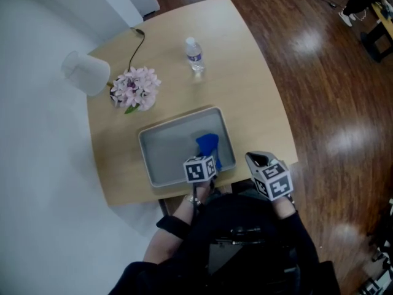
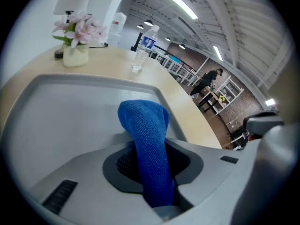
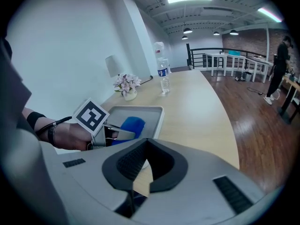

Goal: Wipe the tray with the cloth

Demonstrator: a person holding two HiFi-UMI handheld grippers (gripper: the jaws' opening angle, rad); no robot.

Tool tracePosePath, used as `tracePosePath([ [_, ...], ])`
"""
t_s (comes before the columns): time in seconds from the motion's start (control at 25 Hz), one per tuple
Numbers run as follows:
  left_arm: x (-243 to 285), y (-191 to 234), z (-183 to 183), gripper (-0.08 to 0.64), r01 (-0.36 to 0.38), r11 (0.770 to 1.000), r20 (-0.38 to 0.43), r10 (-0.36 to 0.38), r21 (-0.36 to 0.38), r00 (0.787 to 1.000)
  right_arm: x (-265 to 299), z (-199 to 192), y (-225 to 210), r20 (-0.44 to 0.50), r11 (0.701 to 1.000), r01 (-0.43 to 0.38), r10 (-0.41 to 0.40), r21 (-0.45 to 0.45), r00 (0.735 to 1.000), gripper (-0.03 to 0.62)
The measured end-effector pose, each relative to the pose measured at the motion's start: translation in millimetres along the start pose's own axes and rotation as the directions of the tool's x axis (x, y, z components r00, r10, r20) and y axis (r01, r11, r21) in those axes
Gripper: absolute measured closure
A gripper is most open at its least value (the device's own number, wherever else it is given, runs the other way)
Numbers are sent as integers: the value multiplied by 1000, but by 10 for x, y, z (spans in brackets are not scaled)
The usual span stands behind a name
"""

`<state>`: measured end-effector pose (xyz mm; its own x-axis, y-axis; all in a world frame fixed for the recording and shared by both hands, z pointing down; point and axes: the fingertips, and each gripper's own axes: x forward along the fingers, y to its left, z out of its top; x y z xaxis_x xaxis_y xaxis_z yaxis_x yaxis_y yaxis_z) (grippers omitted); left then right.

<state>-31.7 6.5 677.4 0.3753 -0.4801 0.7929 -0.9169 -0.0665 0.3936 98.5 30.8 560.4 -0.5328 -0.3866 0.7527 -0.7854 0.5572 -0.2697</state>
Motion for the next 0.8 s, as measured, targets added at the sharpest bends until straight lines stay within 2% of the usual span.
tracePosePath([
  [0.2, 244, -549, -47, 440, 81, 994, -39, -78, 74, 996, -85, -100, -115, -7, 999, 23, -23, 24, 1000, 588],
  [0.4, 269, -623, -74, 440, 104, 993, -39, -102, 54, 994, -119, -131, -129, -9, 999, 27, -27, 25, 1000, 588],
  [0.6, -171, -76, -8, 440, 30, 999, 34, -31, 25, 999, -40, -61, 23, 0, 1000, 0, 0, 0, 1000, 588],
  [0.72, -636, 519, -89, 440, -75, 997, 62, 75, 4, 995, 34, -5, 167, -1, 999, -28, 28, -25, 1000, 588],
  [0.8, -940, 990, -220, 440, -158, 987, 60, 158, -6, 986, 89, 34, 279, -2, 998, -50, 50, -45, 999, 588],
])
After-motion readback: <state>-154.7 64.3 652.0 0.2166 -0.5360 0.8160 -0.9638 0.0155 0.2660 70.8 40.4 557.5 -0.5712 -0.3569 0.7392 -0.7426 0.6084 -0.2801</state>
